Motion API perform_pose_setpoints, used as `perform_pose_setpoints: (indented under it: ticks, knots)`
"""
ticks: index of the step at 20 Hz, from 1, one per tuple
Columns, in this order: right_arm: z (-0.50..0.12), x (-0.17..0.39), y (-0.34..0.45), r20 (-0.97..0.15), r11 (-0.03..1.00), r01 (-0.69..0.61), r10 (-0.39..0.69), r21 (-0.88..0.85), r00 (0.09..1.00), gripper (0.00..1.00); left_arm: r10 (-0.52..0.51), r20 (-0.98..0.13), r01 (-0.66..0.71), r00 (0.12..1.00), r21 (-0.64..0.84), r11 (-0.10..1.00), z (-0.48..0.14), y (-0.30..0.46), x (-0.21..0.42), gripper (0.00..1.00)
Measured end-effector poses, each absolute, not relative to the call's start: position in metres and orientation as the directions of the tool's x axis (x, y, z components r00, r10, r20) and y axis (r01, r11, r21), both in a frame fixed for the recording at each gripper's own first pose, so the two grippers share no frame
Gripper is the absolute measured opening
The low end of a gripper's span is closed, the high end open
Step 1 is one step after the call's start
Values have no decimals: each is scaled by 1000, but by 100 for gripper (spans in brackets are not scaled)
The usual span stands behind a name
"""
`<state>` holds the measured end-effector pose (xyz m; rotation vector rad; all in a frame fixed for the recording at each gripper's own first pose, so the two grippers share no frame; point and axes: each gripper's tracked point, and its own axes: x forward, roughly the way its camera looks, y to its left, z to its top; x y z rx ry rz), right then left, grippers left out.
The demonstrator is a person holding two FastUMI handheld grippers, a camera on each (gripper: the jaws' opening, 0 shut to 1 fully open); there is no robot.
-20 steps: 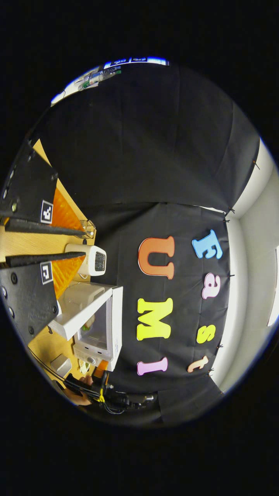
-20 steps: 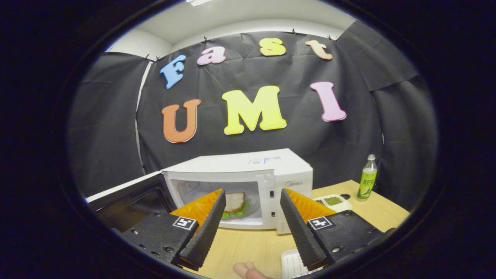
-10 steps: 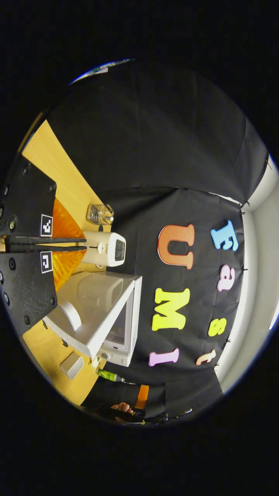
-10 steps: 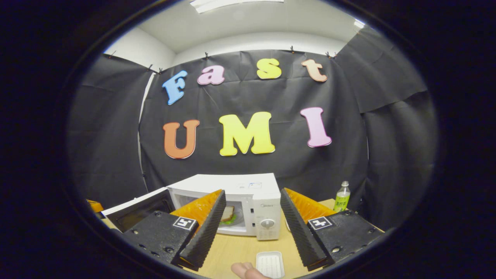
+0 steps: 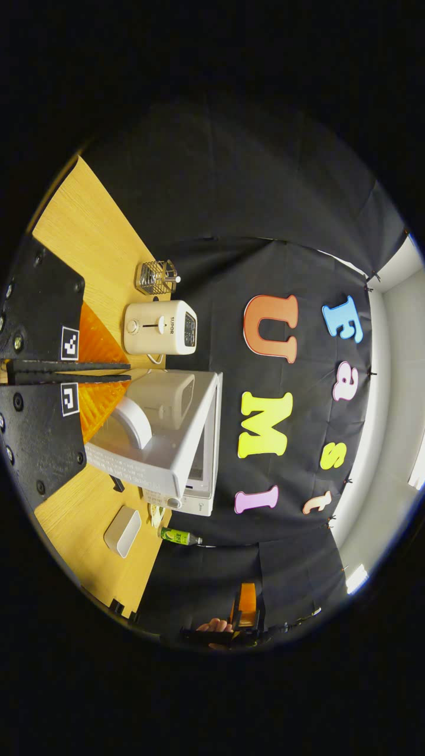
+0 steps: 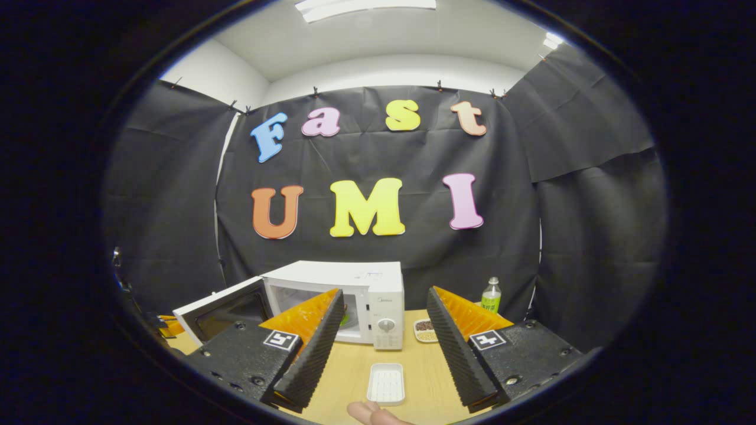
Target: Open the microwave oven with the left hand, put the food in, and close the microwave oven.
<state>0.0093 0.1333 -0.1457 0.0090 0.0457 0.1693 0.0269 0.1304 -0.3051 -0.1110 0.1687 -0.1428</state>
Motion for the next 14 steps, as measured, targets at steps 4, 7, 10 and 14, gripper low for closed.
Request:
perform_pose_setpoints:
  ticks: [4, 7, 10, 14]
  knots:
    - [-139, -16, 114, -7, 985, -174, 174, 25, 985, 90, -188, -172, 171, 967, -113, 979, -320, 109, 32, 0]
    - [-141, -25, 106, 7, 983, -181, 181, 21, 983, 90, -239, -160, 223, 958, -114, 968, -319, 89, 32, 0]
    - [-148, -30, 97, -3, 983, -184, 184, 29, 983, 90, -313, -136, 298, 940, -116, 947, -315, 62, 36, 0]
    - [-151, -33, 80, -8, 982, -182, 183, 49, 983, 90, -396, -108, 382, 912, -127, 915, -311, 25, 46, 0]
